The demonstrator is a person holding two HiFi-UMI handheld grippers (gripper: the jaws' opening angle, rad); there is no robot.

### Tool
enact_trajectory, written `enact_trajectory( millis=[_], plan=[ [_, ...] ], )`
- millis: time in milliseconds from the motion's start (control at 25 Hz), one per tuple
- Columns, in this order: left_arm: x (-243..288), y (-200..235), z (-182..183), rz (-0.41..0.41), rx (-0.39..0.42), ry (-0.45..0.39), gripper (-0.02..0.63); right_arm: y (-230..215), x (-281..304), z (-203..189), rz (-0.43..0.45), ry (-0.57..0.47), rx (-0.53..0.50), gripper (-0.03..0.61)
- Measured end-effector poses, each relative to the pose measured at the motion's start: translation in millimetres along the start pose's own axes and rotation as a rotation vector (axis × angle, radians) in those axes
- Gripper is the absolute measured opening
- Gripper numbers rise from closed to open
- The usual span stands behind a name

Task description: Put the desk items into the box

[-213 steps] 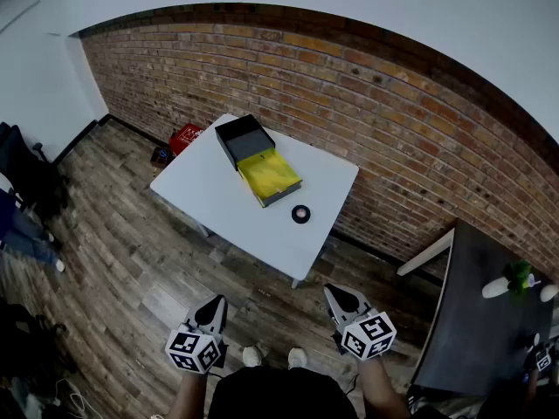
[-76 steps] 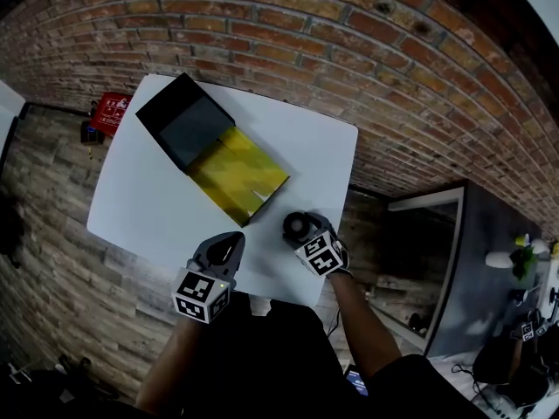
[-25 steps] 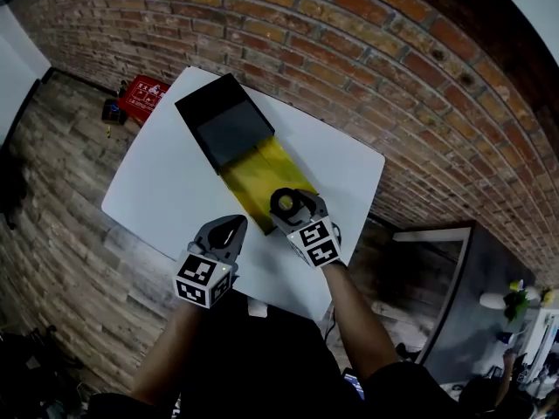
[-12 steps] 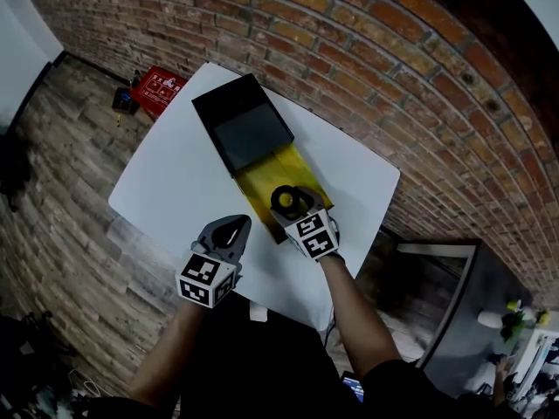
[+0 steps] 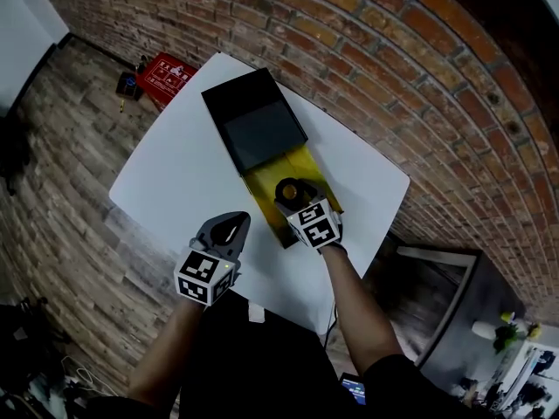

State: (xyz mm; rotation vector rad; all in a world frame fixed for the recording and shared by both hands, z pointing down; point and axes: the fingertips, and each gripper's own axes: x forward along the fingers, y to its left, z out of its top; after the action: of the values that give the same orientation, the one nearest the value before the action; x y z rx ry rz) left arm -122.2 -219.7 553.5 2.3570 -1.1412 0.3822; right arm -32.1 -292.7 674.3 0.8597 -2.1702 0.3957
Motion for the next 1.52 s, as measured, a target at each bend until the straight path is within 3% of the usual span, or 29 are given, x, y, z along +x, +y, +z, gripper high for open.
enact_trajectory(
  millis=[1120,1520],
  plan=[
    [-1.5,22.5,-9.1,0.006,-0.034,0.01,0.014,0.4,38.2,-0.4,0.032,0.126,0.006,0.331],
    [-7.4,13.8,-7.7,0.008,-0.011,0.01,0.014,-1.9,14.7,21.1,0.003,0.035,0.004,0.331]
  ],
)
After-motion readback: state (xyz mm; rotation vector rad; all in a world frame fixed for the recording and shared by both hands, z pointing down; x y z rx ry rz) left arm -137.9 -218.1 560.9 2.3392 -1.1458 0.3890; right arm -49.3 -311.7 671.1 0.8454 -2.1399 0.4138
